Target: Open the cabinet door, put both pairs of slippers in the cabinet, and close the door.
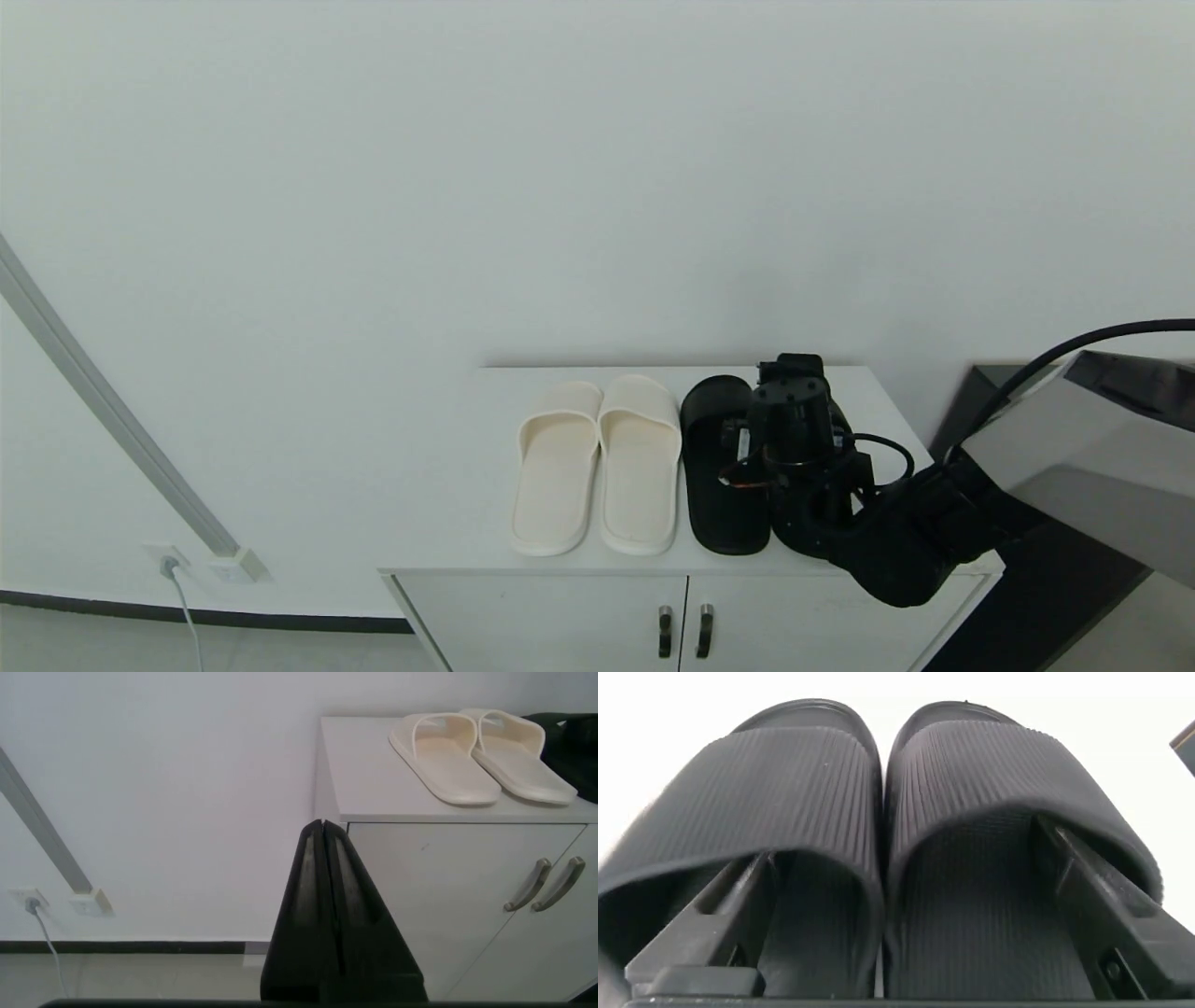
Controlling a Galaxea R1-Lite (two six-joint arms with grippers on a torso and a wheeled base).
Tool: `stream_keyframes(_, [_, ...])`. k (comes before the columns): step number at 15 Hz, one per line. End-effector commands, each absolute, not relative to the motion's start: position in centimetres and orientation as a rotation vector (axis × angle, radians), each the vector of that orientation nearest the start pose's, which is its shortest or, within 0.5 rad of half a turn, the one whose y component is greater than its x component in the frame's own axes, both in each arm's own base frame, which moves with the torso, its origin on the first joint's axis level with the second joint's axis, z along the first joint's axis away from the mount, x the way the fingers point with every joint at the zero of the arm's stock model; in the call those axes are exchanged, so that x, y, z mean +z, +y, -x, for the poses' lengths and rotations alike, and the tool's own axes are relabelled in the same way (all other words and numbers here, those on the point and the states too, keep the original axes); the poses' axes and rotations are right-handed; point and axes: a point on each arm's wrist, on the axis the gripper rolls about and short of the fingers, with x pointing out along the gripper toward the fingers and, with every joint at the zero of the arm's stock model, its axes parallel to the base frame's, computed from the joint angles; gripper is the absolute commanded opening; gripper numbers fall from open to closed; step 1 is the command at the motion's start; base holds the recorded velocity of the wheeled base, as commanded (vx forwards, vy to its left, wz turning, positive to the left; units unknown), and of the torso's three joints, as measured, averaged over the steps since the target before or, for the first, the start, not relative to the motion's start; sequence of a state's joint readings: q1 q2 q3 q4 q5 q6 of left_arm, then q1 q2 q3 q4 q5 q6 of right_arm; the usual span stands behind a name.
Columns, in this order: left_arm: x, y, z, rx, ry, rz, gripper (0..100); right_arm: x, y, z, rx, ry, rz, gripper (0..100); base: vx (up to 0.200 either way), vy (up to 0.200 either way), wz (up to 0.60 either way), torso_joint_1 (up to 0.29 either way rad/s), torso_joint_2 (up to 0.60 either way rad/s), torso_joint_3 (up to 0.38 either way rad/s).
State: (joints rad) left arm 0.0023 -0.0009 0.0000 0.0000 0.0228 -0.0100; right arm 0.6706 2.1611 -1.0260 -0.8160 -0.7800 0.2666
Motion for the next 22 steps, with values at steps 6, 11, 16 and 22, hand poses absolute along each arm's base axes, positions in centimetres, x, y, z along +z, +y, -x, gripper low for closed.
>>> stream_keyframes(6, [7.5, 0.0, 2.3, 0.026, 0.0, 0.011, 0, 8.7, 23.7, -32.8, -0.143, 0.22, -0.057, 0, 0.0, 0.0, 0.0, 0.0, 0.0, 0.0])
stream_keyframes(11, [7.5, 0.0, 2.3, 0.026, 0.0, 0.011, 0, 12.1, 22.8, -31.1, -0.111, 0.172, -0.061, 0, 0.0, 0.0, 0.0, 0.0, 0.0, 0.0])
stream_keyframes(16, [7.5, 0.0, 2.3, 0.028, 0.0, 0.017, 0, 16.9, 19.0, -21.1, 0.346, 0.182, 0.009, 0, 0.0, 0.0, 0.0, 0.0, 0.0, 0.0])
stream_keyframes(22, [7.5, 0.0, 2.3, 0.028, 0.0, 0.018, 0, 18.1, 15.8, -15.5, 0.55, 0.299, 0.058, 0, 0.0, 0.0, 0.0, 0.0, 0.0, 0.0])
